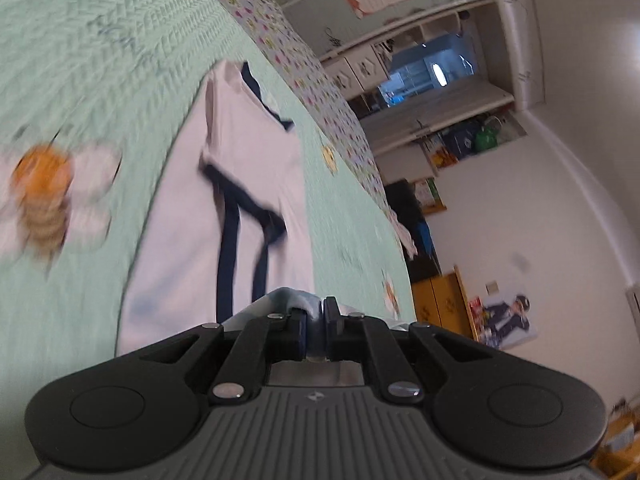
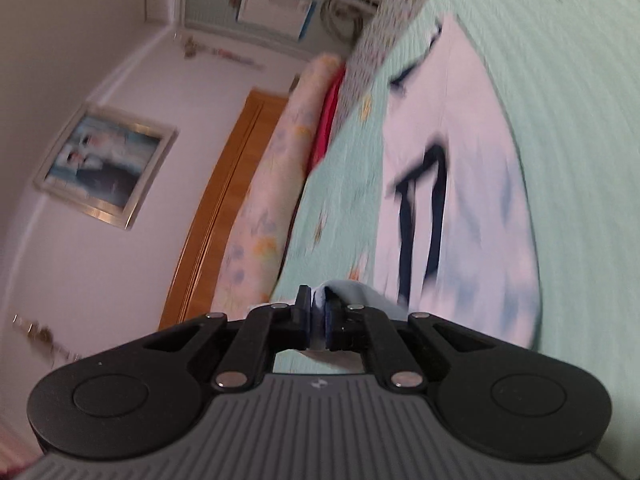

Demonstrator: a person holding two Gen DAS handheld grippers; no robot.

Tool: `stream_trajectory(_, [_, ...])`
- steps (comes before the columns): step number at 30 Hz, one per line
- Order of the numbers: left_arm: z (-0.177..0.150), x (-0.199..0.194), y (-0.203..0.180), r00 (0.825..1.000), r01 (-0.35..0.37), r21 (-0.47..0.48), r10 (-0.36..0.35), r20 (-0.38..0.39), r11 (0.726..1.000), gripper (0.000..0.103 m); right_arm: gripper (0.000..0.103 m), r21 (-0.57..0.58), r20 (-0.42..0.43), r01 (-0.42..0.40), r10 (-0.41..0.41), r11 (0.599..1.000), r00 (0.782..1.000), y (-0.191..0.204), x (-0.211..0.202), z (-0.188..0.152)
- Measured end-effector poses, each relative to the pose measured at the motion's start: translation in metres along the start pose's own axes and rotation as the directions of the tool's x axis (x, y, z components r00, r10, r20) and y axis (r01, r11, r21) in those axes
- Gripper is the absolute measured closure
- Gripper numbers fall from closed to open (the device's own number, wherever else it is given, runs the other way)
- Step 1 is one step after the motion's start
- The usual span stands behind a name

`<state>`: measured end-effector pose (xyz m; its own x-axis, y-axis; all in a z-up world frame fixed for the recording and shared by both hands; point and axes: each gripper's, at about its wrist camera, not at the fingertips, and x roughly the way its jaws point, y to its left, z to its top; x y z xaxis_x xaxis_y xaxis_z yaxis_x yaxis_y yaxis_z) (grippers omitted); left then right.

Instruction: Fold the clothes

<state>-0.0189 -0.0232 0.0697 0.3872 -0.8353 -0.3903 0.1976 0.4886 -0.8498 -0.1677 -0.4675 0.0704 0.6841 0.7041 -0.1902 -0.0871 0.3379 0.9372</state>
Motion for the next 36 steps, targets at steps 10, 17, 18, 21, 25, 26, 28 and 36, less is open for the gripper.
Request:
stream_trajectory(10, [0.085,0.102,0.096,0.995,-0.043,-0.119,0.033,-0.089,0.992,0.096,0.097,0.183,-0.016,0.116,-0.115,0.976,0.993,-0.124,0.106,0.097])
stream_trajectory(17, [0.097,0.082,0.093,0.997,0.044,-0.275,-0.061,-0.053,0.96,0.073,0.063,0.358,-0.025,0.064,-0.059,0.932,0.998,-0.117,0.101,0.109])
stream_trajectory(18, [0.099,0.079,0.093,0.996,0.057,-0.297,-0.074,-0.047,0.953,0.072,0.06,0.376,-0.023,0.051,-0.046,0.925,0.999,-0.114,0.101,0.113])
stream_trajectory(21, [0.107,0.064,0.089,0.998,0.055,-0.332,-0.045,0.037,0.942,0.068,0.057,0.391,-0.003,0.057,-0.061,0.918,0.998,-0.108,0.102,0.125])
stream_trajectory(25, [0.105,0.064,0.072,0.999,0.039,-0.284,-0.039,0.007,0.958,0.068,0.056,0.383,-0.001,0.115,-0.124,0.917,0.992,-0.104,0.103,0.128])
stream_trajectory(26, [0.101,0.068,0.066,0.998,0.049,-0.259,-0.056,-0.021,0.965,0.066,0.056,0.354,-0.012,0.111,-0.114,0.929,0.993,-0.098,0.105,0.126])
stream_trajectory(28, [0.093,0.086,0.053,0.993,0.046,-0.195,-0.067,-0.102,0.98,0.066,0.056,0.273,-0.07,0.087,-0.071,0.958,0.995,-0.085,0.115,0.119])
stream_trajectory(36, [0.089,0.139,0.056,0.985,-0.038,-0.087,0.022,-0.174,0.995,0.066,0.077,0.065,-0.154,0.221,-0.209,0.973,0.966,-0.088,0.167,0.122])
